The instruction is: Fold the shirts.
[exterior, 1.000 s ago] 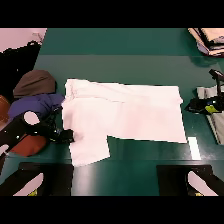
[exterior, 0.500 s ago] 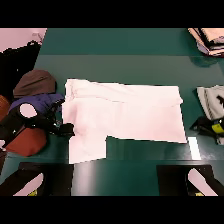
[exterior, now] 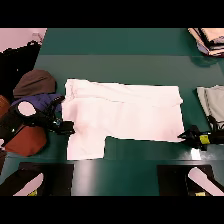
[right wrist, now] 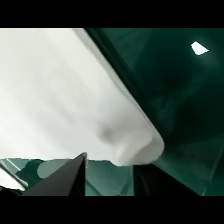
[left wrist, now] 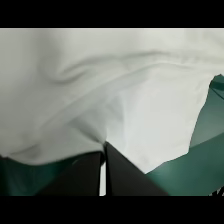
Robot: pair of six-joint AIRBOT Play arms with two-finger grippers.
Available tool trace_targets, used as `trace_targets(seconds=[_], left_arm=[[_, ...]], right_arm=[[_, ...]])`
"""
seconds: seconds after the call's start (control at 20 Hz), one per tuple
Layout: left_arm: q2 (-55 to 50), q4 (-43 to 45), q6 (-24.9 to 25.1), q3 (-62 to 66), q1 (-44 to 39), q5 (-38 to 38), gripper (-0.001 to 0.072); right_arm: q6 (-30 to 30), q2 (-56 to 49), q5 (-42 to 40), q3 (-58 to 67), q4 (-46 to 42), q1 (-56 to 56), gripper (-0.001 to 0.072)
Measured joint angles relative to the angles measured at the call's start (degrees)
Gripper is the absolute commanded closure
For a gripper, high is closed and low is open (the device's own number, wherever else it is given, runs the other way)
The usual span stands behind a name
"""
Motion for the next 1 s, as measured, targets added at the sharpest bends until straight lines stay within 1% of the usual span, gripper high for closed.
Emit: trace_targets(seconds=[0.05,0.1,0.15,0.2,0.3,0.4,0.45,0.55,0.7,0.85,0.9,1.0], left_arm=[[0.02,0.02,0.00,0.00,0.00,0.04,0.0687],[0.02,0.04,0.00,0.00,0.00,0.04,0.0688],[0.04,0.24,0.00,0.00,0.00,0.02,0.0688],[0.11,0.44,-0.02,0.02,0.00,-0.04,0.0689],[1.20,1.38,-0.28,0.02,0.00,-0.79,0.0689],[4.46,2.89,-1.81,0.02,0.00,-1.60,0.0689],[6.73,3.63,-2.75,0.02,0.00,-2.51,0.0688],[11.32,4.37,-4.39,0.02,0.00,-6.23,0.0688],[17.81,3.78,-6.73,0.02,0.00,-14.75,0.0688],[21.40,1.14,-8.37,1.42,-0.02,-22.01,0.0688],[21.86,0.39,-8.70,2.75,-0.04,-22.99,0.0688],[21.57,0.04,-8.72,6.19,-0.04,-22.32,0.0688]], right_arm=[[-0.35,-0.66,-1.16,-0.22,0.79,0.83,0.0587],[-0.50,-1.01,-2.34,-0.42,1.03,1.79,0.0635],[-0.79,-1.07,-3.13,-0.52,1.20,2.82,0.0648],[-0.85,-0.92,-3.91,-0.52,1.49,3.87,0.0695],[-1.09,0.61,-4.98,0.31,0.61,6.29,0.0695],[-1.11,3.52,-5.31,2.73,-2.60,8.41,0.0694],[-1.05,5.22,-3.48,4.20,-2.82,9.44,0.0695],[-0.59,9.22,0.22,7.30,-5.92,11.21,0.0695],[0.35,16.20,7.28,11.61,-10.91,13.09,0.0695],[1.60,22.62,13.64,15.23,-15.85,13.79,0.0695],[1.90,24.30,14.91,16.59,-16.98,13.86,0.0695],[2.51,25.79,16.15,19.37,-18.21,14.10,0.0695]])
